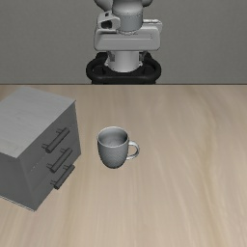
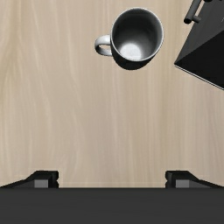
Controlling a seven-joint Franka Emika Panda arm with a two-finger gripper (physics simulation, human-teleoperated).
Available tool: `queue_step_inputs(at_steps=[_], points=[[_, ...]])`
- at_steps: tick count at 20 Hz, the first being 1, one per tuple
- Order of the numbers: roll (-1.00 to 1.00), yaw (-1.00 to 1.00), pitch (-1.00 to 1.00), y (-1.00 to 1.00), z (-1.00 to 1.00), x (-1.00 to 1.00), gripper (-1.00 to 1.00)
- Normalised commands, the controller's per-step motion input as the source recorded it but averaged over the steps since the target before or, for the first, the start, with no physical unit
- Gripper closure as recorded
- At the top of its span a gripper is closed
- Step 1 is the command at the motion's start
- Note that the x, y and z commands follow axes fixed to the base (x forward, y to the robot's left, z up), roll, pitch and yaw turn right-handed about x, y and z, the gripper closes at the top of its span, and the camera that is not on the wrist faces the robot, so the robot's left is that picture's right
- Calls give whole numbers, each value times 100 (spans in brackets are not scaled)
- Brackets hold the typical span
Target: Pick up the porcelain mug on the table and place it on the white cabinet
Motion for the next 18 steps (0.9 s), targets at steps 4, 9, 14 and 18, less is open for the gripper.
queue_step_inputs(at_steps=[4,9,14,18], points=[[0,0,0,0,0,100,-100],[0,0,0,0,0,100,-100],[0,0,0,0,0,100,-100],[0,0,0,25,-25,0,-100]])
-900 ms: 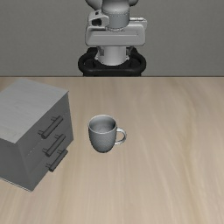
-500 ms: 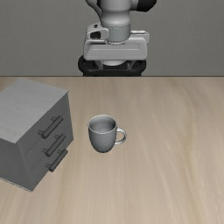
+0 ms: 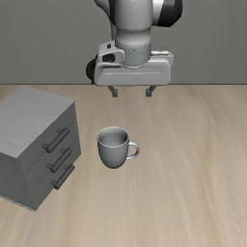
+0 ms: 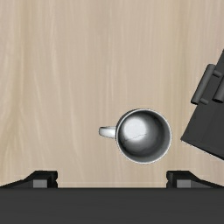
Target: Pick up the porcelain mug on the table and place it on the white cabinet
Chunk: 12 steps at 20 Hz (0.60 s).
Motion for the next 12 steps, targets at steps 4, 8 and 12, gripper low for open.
queue_step_inputs(at_steps=[4,8,12], points=[[0,0,0,0,-100,0,-100],[0,0,0,0,-100,0,-100],[0,0,0,0,-100,0,-100]])
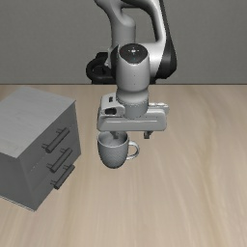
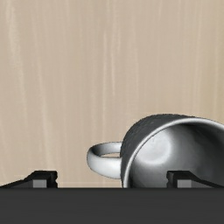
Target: Pick up the porcelain mug on the table and place it on the white cabinet
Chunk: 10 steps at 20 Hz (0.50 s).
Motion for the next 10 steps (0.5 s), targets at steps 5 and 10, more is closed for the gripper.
queue_step_inputs(at_steps=[5,10], points=[[0,0,0,0,-60,0,100],[0,0,0,0,0,0,100]])
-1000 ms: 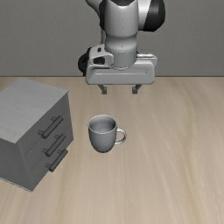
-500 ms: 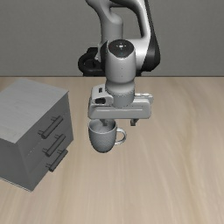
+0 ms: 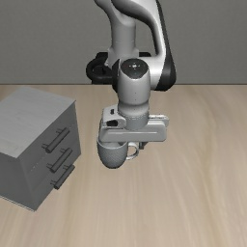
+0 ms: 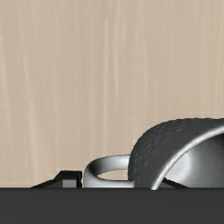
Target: Pick up the porcelain mug on the table and place it on the white cabinet
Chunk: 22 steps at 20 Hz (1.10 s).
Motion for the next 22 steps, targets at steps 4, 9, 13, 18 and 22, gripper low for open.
queue_step_inputs(at_steps=[4,9,13,18,22], points=[[0,0,0,0,50,0,100],[0,0,0,0,100,0,100],[0,0,0,0,100,0,100],[0,0,0,0,100,0,100],[0,0,0,0,100,0,100]])
